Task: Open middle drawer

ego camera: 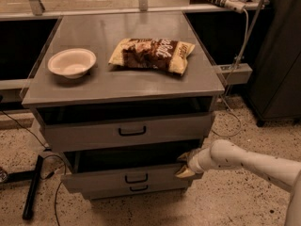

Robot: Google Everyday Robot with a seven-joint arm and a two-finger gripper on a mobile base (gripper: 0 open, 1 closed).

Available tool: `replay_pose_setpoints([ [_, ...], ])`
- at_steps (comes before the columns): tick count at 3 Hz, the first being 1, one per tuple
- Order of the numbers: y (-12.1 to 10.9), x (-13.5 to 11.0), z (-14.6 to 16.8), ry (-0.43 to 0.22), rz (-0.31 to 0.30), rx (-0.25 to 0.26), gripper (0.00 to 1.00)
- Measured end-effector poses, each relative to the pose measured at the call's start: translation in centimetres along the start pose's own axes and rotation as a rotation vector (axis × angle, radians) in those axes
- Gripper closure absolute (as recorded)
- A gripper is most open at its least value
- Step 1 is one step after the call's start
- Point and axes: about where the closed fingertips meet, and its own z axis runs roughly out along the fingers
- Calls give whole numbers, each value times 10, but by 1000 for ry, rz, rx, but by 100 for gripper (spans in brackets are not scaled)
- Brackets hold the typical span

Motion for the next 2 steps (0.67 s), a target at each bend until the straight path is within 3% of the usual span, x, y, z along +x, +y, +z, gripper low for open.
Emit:
replay_pose_setpoints([
  [1, 6, -1, -1, -6, -6, -9, 36],
  [2, 17, 1, -3, -16, 0, -12, 38],
])
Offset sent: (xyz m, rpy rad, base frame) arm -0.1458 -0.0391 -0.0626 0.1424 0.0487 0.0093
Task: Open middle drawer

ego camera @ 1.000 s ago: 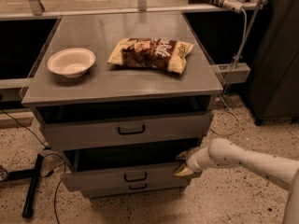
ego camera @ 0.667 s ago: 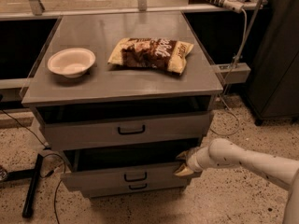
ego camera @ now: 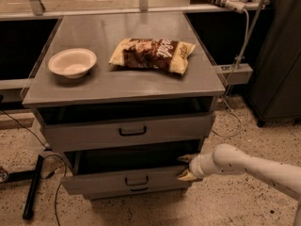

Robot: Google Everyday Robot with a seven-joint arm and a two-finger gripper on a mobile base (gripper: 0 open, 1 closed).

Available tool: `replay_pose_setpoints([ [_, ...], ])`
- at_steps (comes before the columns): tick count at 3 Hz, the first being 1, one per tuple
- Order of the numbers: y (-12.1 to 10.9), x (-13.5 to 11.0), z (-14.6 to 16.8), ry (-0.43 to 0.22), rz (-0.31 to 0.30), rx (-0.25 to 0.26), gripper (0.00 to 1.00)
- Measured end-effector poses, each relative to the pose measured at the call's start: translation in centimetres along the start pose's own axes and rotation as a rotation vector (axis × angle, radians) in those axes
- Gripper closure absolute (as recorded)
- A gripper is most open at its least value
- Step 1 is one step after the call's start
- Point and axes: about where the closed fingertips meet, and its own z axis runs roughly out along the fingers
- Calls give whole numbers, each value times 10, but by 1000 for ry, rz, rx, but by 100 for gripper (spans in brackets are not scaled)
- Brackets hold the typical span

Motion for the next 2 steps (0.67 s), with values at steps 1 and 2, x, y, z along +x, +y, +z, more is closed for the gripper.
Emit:
replay_pose_setpoints([
  [1, 15, -2, 5, -20, 3, -6, 61],
  [2, 14, -5, 0, -20, 3, -6, 84],
])
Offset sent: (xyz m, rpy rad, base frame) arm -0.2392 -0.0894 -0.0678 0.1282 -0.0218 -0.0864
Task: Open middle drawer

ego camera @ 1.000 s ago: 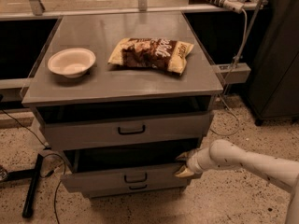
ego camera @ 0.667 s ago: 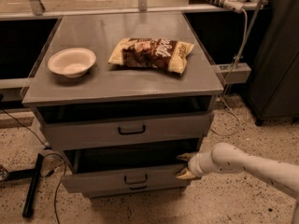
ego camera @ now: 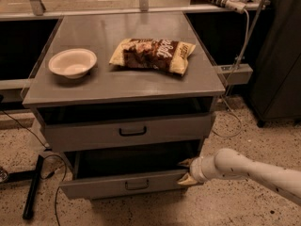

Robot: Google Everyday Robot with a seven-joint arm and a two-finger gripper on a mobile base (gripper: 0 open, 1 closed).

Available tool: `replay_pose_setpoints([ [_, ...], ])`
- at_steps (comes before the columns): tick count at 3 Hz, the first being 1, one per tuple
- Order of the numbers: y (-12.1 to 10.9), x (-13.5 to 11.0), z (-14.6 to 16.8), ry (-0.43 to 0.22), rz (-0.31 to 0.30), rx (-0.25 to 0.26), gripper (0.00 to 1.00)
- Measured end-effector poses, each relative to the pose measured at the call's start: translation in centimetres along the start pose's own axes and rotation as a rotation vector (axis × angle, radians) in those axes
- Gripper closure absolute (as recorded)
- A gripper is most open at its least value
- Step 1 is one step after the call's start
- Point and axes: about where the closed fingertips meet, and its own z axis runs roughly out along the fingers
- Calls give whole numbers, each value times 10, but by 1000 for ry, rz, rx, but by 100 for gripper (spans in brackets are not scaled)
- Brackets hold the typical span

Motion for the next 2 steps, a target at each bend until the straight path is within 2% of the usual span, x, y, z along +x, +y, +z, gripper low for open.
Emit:
replay_pose_setpoints([
  [1, 8, 3, -5, -2, 3, 5, 100],
  [2, 8, 2, -6, -2, 3, 4, 100],
])
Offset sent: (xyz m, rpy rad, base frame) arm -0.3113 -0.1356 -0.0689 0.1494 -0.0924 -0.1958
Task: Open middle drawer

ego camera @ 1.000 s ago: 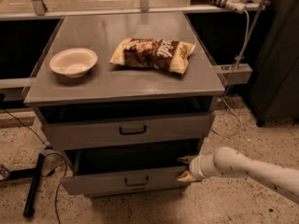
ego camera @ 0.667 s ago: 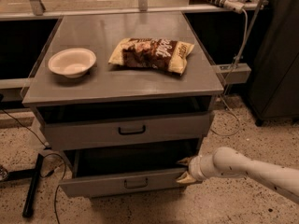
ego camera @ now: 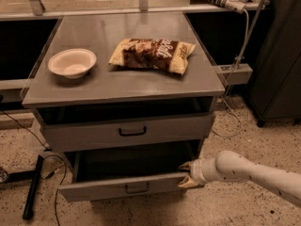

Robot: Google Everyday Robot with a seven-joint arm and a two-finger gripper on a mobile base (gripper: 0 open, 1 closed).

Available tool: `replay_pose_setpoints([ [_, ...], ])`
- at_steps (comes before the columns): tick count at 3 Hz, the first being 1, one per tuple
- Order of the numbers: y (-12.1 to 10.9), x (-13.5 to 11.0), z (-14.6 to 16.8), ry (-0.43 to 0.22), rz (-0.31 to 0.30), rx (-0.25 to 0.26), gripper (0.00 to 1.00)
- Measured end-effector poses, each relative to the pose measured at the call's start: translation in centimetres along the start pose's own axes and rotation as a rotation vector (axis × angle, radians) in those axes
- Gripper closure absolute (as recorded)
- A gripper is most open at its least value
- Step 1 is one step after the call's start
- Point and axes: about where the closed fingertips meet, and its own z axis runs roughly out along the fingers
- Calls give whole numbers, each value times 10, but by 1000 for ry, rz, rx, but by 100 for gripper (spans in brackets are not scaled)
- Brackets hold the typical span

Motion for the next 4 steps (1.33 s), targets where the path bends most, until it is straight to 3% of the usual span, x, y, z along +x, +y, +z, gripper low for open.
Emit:
replay_pose_setpoints([
  [1, 0, 0, 0, 0, 0, 0, 81],
  [3, 0, 0, 0, 0, 0, 0, 35],
  [4, 17, -4, -3, 3, -31, -17, 12],
])
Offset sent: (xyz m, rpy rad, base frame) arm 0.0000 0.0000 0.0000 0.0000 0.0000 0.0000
